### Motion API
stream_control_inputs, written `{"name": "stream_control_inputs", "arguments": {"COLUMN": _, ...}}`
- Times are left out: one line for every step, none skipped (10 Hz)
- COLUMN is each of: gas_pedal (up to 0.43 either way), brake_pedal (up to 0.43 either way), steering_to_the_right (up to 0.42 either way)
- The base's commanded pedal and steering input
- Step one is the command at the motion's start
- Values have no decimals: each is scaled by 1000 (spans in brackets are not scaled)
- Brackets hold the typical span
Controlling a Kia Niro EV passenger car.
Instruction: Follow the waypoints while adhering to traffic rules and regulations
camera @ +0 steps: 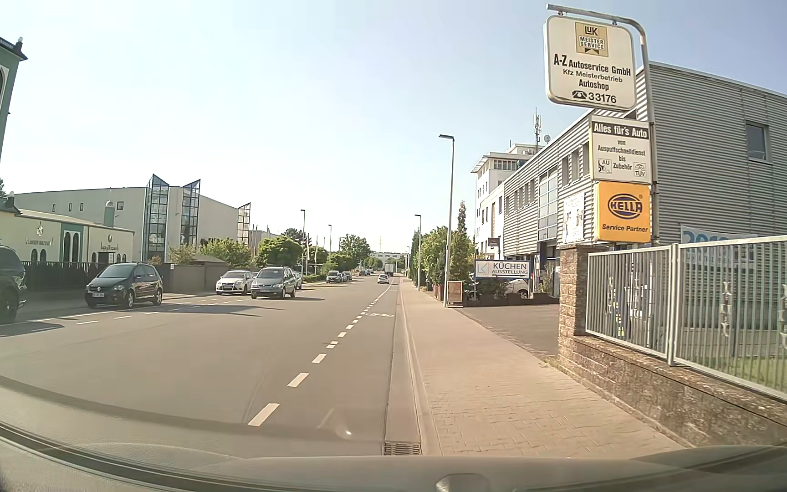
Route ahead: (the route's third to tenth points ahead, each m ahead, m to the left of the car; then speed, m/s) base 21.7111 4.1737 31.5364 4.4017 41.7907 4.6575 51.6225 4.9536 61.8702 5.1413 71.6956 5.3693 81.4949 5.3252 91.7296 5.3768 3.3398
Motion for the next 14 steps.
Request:
{"name": "stream_control_inputs", "arguments": {"gas_pedal": 0, "brake_pedal": 299, "steering_to_the_right": -100}}
{"name": "stream_control_inputs", "arguments": {"gas_pedal": 0, "brake_pedal": 305, "steering_to_the_right": -85}}
{"name": "stream_control_inputs", "arguments": {"gas_pedal": 0, "brake_pedal": 299, "steering_to_the_right": -74}}
{"name": "stream_control_inputs", "arguments": {"gas_pedal": 0, "brake_pedal": 305, "steering_to_the_right": -65}}
{"name": "stream_control_inputs", "arguments": {"gas_pedal": 0, "brake_pedal": 305, "steering_to_the_right": -55}}
{"name": "stream_control_inputs", "arguments": {"gas_pedal": 0, "brake_pedal": 305, "steering_to_the_right": -41}}
{"name": "stream_control_inputs", "arguments": {"gas_pedal": 0, "brake_pedal": 299, "steering_to_the_right": -28}}
{"name": "stream_control_inputs", "arguments": {"gas_pedal": 0, "brake_pedal": 305, "steering_to_the_right": -14}}
{"name": "stream_control_inputs", "arguments": {"gas_pedal": 0, "brake_pedal": 305, "steering_to_the_right": -4}}
{"name": "stream_control_inputs", "arguments": {"gas_pedal": 0, "brake_pedal": 305, "steering_to_the_right": 3}}
{"name": "stream_control_inputs", "arguments": {"gas_pedal": 0, "brake_pedal": 299, "steering_to_the_right": 11}}
{"name": "stream_control_inputs", "arguments": {"gas_pedal": 0, "brake_pedal": 305, "steering_to_the_right": 13}}
{"name": "stream_control_inputs", "arguments": {"gas_pedal": 0, "brake_pedal": 299, "steering_to_the_right": 13}}
{"name": "stream_control_inputs", "arguments": {"gas_pedal": 0, "brake_pedal": 305, "steering_to_the_right": 13}}
